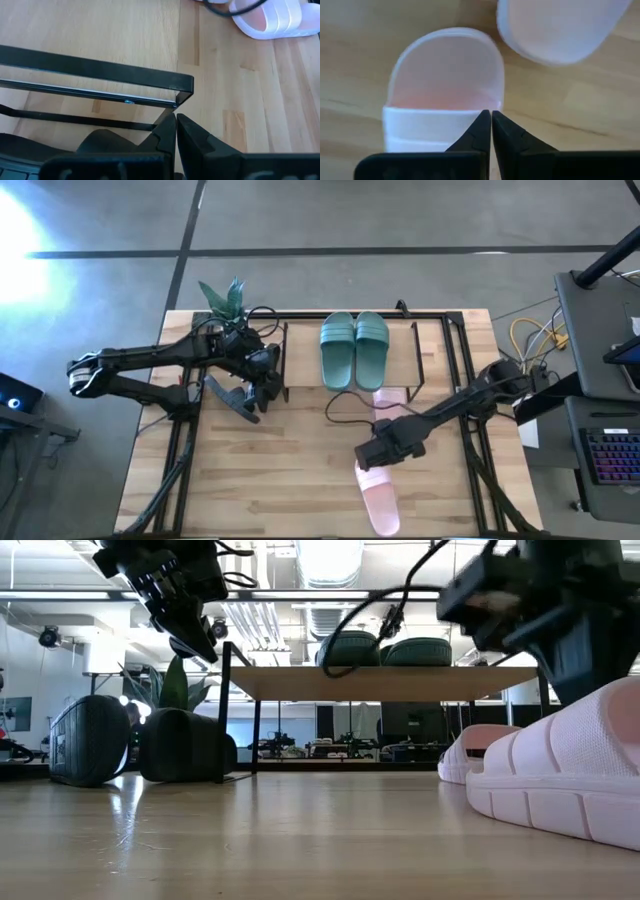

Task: Pick and place slides into the shelf
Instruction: Put the right pink slipper under the shelf

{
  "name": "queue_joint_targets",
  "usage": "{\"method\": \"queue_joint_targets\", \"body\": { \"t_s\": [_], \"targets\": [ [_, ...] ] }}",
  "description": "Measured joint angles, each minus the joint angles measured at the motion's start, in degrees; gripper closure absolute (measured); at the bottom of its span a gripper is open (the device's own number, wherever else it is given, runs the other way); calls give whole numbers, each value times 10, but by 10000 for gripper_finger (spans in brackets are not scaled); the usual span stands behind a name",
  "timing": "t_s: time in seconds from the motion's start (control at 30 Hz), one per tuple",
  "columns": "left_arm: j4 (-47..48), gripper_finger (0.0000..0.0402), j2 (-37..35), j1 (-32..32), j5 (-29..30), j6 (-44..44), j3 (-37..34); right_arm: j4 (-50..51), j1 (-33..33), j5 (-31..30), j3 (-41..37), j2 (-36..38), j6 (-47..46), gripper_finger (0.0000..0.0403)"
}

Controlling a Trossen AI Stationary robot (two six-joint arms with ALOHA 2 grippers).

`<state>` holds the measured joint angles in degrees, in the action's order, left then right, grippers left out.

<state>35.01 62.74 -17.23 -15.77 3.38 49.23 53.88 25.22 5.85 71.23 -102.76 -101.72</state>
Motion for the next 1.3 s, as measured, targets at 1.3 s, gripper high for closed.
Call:
{"method": "queue_joint_targets", "body": {
  "t_s": [1.3],
  "targets": [
    [-1, 402, 0, 0, 45, 16, 0, 90, -52, -117, -12, -24, 12, 394]
  ]
}}
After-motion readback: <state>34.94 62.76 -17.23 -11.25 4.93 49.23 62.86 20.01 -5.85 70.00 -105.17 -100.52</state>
